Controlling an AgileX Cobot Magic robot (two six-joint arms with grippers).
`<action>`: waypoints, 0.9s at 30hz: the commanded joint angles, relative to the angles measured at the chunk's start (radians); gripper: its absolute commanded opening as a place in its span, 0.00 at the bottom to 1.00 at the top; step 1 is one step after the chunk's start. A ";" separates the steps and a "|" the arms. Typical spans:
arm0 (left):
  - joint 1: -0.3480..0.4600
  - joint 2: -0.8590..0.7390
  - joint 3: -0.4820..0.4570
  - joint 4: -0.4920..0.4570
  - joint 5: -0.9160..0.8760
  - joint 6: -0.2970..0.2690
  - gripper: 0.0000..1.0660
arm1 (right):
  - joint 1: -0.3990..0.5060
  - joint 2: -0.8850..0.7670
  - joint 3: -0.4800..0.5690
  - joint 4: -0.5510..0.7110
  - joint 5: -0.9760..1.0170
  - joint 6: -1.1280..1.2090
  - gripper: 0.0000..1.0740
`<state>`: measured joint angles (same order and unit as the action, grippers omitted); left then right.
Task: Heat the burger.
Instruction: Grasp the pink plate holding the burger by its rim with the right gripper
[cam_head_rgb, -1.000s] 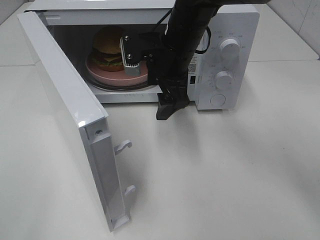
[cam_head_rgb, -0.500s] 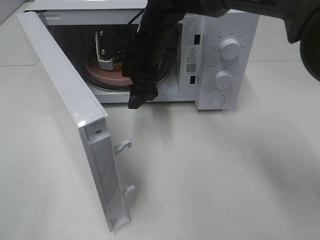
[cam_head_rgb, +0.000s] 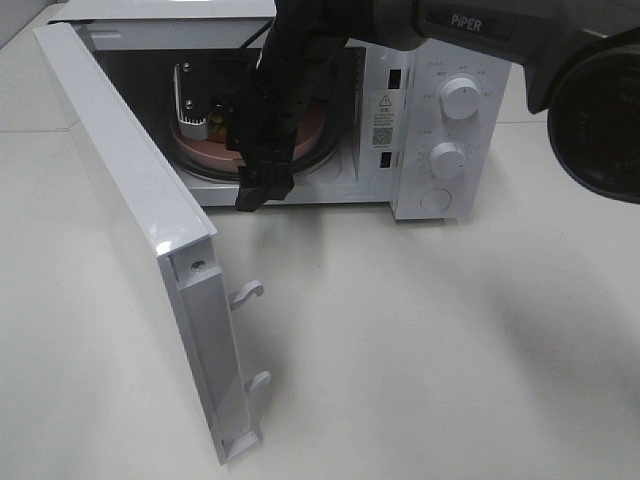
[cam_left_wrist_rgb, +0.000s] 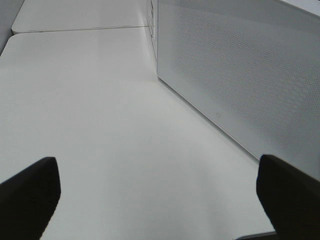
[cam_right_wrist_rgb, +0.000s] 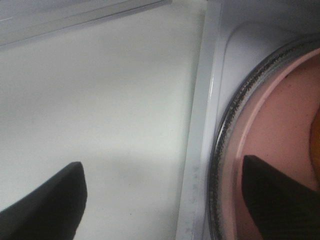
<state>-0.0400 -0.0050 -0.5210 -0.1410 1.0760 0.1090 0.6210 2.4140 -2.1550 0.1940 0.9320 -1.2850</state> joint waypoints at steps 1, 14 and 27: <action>0.002 -0.004 0.002 -0.002 -0.001 -0.002 0.96 | 0.001 0.007 -0.008 0.015 -0.008 -0.008 0.77; 0.002 -0.004 0.002 -0.002 -0.001 -0.002 0.96 | -0.004 0.016 -0.008 0.020 -0.098 0.104 0.78; 0.002 -0.004 0.002 -0.002 -0.001 -0.002 0.96 | -0.006 0.016 -0.008 0.018 -0.102 0.107 0.77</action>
<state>-0.0400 -0.0050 -0.5210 -0.1410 1.0760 0.1090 0.6200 2.4220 -2.1580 0.2030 0.8320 -1.1800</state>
